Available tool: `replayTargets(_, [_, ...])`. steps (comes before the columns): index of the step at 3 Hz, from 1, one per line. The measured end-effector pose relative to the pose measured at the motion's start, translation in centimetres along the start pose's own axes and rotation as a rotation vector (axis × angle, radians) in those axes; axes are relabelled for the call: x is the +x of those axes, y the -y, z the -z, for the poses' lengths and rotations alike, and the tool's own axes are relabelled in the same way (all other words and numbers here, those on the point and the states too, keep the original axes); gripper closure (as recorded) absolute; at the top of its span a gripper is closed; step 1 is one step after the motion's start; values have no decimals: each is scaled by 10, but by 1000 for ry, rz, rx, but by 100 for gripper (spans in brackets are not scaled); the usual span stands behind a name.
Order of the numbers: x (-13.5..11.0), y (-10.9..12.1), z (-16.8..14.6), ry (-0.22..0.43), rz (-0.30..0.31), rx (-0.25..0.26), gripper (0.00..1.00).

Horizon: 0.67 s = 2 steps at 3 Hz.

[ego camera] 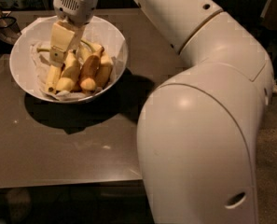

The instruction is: Pick banana from white bowl

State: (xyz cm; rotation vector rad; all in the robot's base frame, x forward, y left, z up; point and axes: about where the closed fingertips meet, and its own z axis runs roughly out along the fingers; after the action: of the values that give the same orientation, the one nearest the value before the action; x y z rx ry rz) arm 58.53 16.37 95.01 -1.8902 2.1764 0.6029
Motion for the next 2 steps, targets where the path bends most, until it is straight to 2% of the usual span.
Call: replayTargets(2, [-18, 2, -13, 30, -57, -63, 35])
